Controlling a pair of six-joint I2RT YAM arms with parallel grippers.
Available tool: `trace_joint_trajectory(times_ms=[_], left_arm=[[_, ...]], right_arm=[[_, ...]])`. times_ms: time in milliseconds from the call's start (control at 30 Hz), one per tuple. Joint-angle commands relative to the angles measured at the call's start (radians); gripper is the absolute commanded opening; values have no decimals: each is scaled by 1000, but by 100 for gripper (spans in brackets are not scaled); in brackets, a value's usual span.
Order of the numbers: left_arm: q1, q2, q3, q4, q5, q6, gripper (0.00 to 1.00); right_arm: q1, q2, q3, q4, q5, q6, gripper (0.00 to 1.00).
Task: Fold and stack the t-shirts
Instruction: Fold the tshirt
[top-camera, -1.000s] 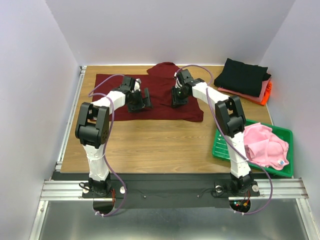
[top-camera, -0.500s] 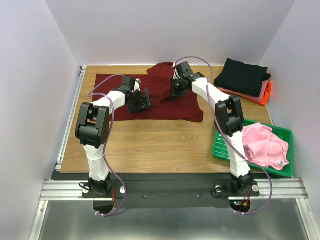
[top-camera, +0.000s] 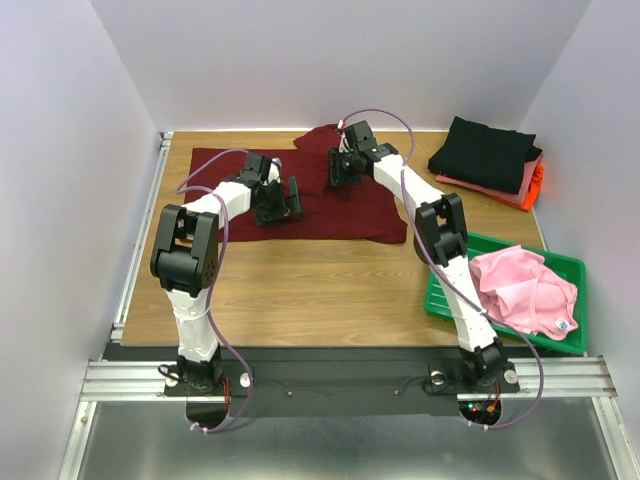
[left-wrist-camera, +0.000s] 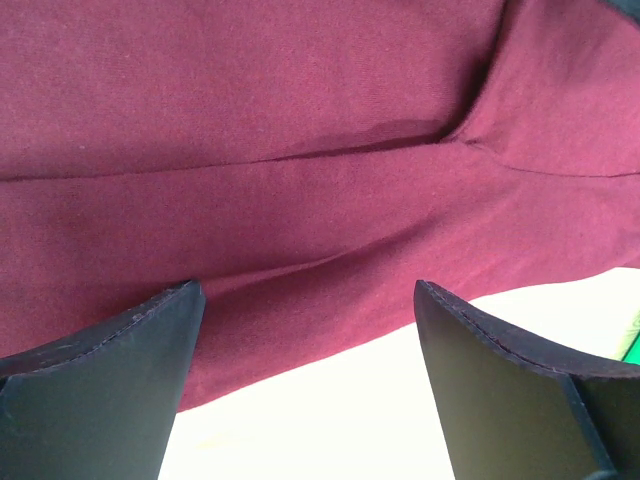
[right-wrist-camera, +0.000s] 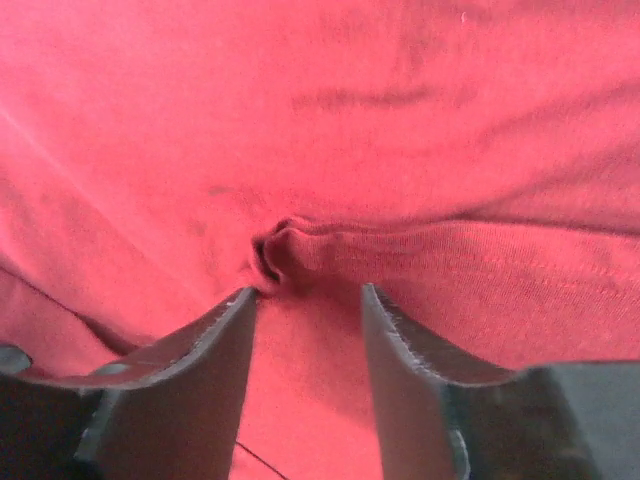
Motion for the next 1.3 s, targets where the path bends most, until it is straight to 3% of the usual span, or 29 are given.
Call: trace_joint_trajectory(times_ms=[0,133,367,633,833,1267], left_arm=[[0,-20,21,-24,-34,2,99],[14,-37,62,-25,-51,-8,99],[95,-94,116,-41,-94,2,99],[228,-126,29,-59,-149,73,99],[262,-128,-14,-53,-218,113,99],[230,-103,84,-47,-319,199,98]], right_arm=[[12,-19,85,50,25,8,57],[10,-72,45,88,77,24,65],[4,-241,-157,99,209,34,66],[-42,-376,-432,107,228,58,66],[-42,-419,-565,117,237,61,66],[-96,-436,-619,123,341,139,64]])
